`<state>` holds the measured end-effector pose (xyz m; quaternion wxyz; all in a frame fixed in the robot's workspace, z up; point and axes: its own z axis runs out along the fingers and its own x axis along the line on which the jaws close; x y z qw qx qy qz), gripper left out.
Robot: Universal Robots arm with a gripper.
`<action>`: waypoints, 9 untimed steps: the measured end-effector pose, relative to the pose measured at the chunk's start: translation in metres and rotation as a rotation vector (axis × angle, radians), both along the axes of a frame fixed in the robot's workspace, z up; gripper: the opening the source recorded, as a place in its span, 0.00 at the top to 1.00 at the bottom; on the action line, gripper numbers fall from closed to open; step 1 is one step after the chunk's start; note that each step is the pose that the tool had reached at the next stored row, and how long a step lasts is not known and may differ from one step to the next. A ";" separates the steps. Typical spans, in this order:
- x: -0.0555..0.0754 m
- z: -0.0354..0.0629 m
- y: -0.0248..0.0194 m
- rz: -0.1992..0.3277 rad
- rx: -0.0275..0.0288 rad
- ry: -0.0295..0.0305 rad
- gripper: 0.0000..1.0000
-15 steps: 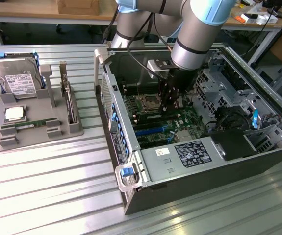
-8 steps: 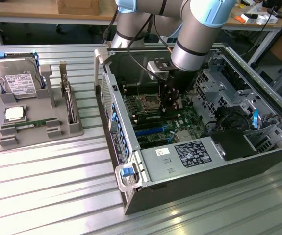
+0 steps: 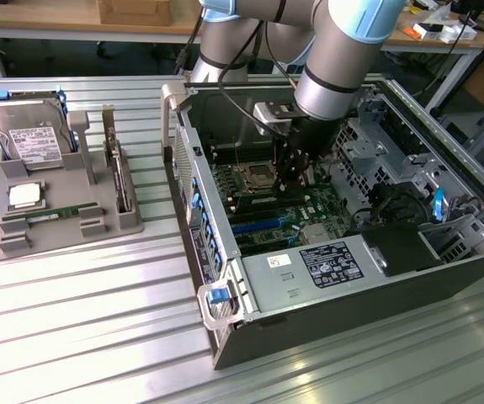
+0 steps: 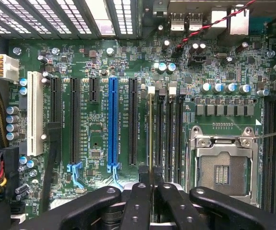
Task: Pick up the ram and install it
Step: 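Insert the ram into the slot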
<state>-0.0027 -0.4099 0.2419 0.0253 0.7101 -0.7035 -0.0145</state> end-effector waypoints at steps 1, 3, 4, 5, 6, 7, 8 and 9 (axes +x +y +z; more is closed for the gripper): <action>0.001 0.0002 -0.0001 0.000 0.0033 0.0002 0.88; 0.001 0.0000 -0.0014 0.000 0.0181 0.0001 0.88; 0.001 0.0000 -0.0041 0.000 0.0188 0.0001 0.88; 0.001 0.0000 -0.0056 0.000 0.0189 0.0000 0.88; 0.001 0.0001 -0.0056 0.000 0.0203 0.0001 0.88; 0.001 0.0001 -0.0056 0.000 0.0239 0.0001 0.88; 0.001 0.0000 -0.0055 0.000 0.0252 0.0000 0.88; 0.001 0.0001 -0.0056 0.000 0.0267 0.0001 0.88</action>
